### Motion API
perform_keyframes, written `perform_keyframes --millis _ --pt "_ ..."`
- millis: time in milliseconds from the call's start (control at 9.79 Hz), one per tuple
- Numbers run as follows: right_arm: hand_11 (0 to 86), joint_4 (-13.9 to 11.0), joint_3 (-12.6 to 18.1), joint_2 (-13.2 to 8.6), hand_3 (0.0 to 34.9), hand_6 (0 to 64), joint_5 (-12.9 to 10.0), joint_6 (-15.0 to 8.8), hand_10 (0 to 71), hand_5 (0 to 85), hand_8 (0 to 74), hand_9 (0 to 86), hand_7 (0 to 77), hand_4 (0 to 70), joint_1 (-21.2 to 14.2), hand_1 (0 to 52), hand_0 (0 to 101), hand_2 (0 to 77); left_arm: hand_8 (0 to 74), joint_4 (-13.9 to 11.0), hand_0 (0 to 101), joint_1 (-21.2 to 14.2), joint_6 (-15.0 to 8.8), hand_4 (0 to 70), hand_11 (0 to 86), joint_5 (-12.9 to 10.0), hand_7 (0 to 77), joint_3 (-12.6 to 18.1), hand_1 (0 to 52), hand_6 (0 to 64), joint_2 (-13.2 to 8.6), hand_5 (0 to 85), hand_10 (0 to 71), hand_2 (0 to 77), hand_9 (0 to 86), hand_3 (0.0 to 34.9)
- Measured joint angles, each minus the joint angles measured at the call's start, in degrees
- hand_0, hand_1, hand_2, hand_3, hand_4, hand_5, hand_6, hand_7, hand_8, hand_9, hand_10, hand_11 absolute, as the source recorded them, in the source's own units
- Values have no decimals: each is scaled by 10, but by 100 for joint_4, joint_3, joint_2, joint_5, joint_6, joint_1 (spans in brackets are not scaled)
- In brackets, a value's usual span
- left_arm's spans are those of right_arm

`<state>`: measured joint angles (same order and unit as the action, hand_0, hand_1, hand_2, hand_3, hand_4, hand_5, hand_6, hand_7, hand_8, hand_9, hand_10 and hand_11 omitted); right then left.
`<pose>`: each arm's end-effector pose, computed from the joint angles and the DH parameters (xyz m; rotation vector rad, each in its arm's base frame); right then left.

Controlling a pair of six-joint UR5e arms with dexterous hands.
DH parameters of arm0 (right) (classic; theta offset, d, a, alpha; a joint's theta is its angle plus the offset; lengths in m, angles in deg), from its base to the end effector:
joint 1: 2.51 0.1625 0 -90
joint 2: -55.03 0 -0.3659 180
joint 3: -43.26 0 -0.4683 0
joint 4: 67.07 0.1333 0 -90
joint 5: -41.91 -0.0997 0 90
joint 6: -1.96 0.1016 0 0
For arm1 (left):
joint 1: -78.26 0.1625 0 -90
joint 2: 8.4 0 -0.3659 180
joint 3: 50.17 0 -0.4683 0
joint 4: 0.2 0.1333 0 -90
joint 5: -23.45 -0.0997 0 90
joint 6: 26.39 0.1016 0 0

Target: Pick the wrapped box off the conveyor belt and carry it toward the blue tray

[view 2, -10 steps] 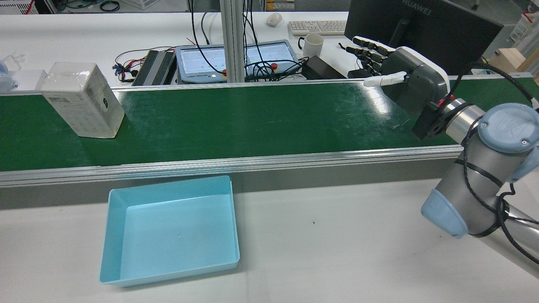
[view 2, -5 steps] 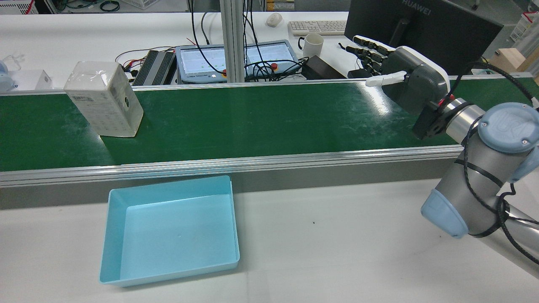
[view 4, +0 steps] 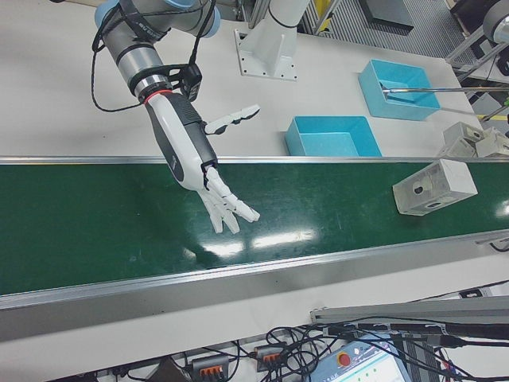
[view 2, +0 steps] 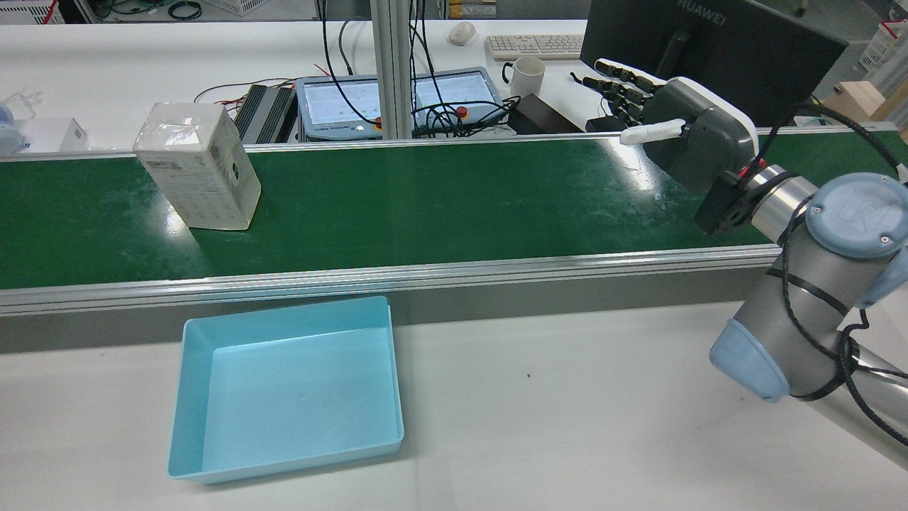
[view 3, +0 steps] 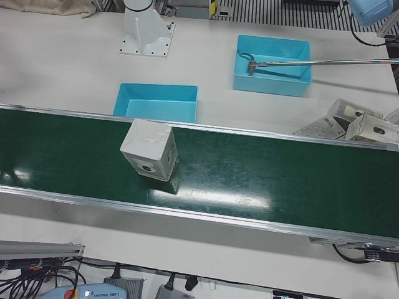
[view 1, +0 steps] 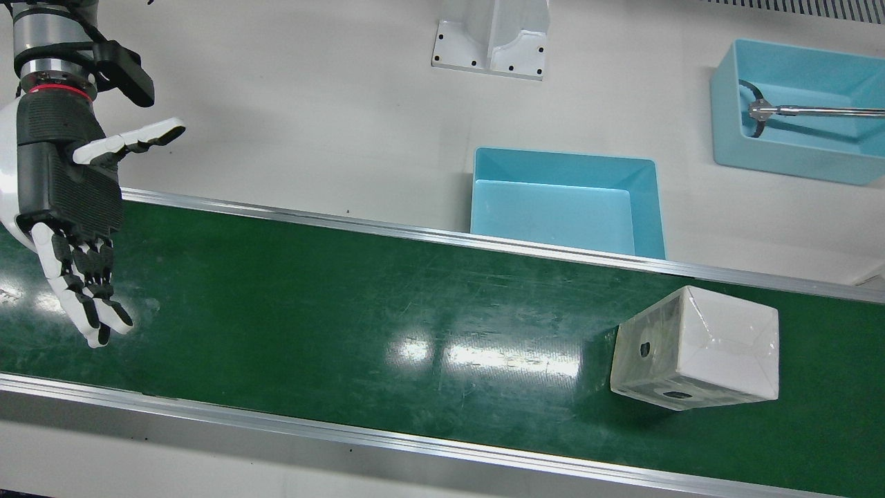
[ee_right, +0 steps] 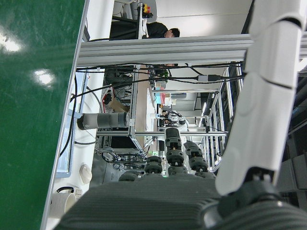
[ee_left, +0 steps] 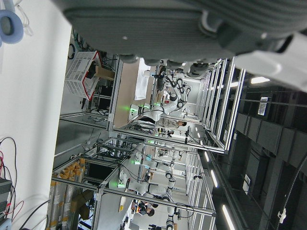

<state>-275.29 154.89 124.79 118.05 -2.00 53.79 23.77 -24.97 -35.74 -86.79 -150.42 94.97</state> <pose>-0.1988 -0.5822 0.2668 -0.3771 -2.2753 1.7985 -0.2348 -0.5698 0.4311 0.3144 -2.1712 2.2059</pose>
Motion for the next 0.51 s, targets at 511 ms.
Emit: perform_keyframes --millis 511 --pt "11 0 89 40 0 38 7 -27 0 93 55 65 147 60 -9 98 443 65 5 0 0 0 0 0 5 0 5 0 0 5 0 11 0 11 0 0"
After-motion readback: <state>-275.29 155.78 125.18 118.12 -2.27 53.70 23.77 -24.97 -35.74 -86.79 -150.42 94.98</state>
